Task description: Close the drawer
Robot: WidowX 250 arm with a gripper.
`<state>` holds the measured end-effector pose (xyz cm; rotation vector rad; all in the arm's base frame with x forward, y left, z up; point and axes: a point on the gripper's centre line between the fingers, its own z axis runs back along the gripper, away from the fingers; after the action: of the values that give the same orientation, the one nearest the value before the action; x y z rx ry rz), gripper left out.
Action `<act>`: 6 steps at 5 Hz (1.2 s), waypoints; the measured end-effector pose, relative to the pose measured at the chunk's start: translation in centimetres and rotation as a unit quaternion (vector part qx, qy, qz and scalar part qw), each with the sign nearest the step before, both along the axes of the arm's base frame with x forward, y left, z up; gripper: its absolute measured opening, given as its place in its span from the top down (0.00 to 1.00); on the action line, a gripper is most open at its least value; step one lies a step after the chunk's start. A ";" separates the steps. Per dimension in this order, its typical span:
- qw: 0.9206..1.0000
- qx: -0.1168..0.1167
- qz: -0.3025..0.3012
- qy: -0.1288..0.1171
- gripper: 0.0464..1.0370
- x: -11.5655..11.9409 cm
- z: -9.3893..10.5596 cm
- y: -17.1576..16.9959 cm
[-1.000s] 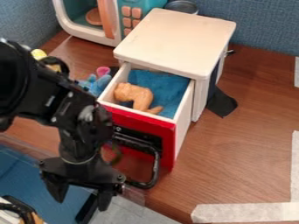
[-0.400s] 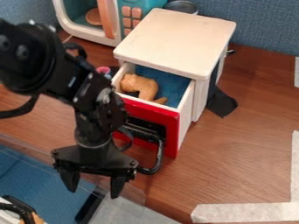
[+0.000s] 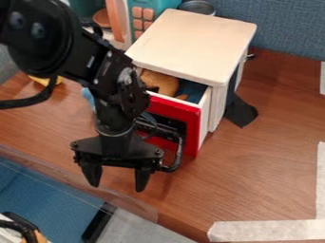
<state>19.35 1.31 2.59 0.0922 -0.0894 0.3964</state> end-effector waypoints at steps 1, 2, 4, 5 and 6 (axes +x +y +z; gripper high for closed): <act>1.000 0.004 -0.001 0.012 0.04 0.3 -0.7 0.2; 1.000 0.006 0.001 0.010 0.04 1.1 -1.0 0.3; 1.000 0.001 0.012 0.004 0.04 2.3 -1.0 0.6; 1.000 -0.001 0.013 -0.003 0.04 3.2 -0.6 0.7; 0.999 -0.011 0.030 -0.002 0.04 4.3 -0.5 1.3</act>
<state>23.63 2.56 2.12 0.0727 -0.0867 0.4569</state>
